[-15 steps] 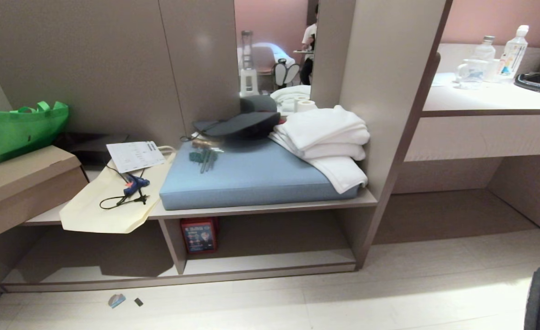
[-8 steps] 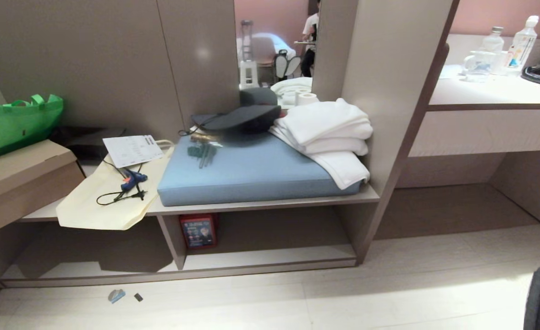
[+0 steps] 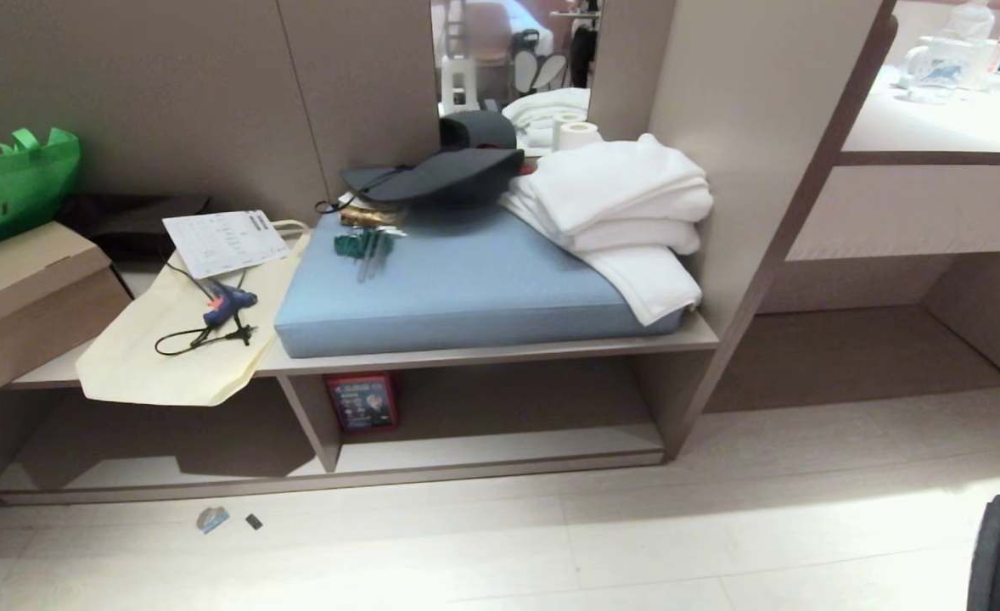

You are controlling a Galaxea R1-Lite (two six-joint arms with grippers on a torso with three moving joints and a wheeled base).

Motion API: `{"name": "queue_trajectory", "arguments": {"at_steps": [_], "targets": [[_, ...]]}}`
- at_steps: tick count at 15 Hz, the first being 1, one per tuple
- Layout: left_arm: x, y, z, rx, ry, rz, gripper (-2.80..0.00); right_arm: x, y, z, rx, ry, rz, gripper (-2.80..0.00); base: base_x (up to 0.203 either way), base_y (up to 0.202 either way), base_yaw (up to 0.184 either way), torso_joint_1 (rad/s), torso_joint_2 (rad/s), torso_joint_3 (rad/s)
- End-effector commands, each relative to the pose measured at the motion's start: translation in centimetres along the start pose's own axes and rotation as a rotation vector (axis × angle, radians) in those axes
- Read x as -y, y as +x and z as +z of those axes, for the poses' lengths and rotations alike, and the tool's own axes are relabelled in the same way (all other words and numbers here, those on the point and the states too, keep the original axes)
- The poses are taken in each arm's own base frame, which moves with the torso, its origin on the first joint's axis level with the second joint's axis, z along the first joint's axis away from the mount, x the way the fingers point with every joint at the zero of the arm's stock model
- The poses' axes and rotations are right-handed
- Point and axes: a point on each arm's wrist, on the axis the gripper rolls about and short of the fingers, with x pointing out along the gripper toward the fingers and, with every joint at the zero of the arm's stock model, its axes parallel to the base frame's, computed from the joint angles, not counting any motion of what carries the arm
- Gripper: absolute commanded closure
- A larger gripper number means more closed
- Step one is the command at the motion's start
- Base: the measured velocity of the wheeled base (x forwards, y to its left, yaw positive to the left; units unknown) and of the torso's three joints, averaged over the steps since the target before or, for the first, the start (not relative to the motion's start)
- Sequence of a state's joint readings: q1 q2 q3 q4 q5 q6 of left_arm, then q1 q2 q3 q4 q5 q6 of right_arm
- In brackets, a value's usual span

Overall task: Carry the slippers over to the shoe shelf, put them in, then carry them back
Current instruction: Place the slippers into the shoe cabinet

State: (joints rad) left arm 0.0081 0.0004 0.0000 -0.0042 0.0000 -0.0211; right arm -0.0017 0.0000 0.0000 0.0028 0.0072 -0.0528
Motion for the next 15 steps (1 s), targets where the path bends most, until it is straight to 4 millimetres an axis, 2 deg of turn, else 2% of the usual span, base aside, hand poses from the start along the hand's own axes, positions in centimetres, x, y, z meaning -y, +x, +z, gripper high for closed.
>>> {"name": "queue_trajectory", "arguments": {"at_steps": [1, 15], "targets": [[0.00, 0.01, 0.01, -0.001, 0.000, 0.001, 0.00, 0.00, 0.02, -0.04, -0.003, -0.004, 0.001, 0.00, 0.000, 0.000, 0.000, 0.002, 0.00, -0.207], [0.00, 0.01, -0.03, -0.004, 0.001, 0.000, 0.00, -0.01, 0.02, -0.03, -0.002, -0.021, 0.001, 0.00, 0.000, 0.000, 0.000, 0.004, 0.00, -0.197]]}}
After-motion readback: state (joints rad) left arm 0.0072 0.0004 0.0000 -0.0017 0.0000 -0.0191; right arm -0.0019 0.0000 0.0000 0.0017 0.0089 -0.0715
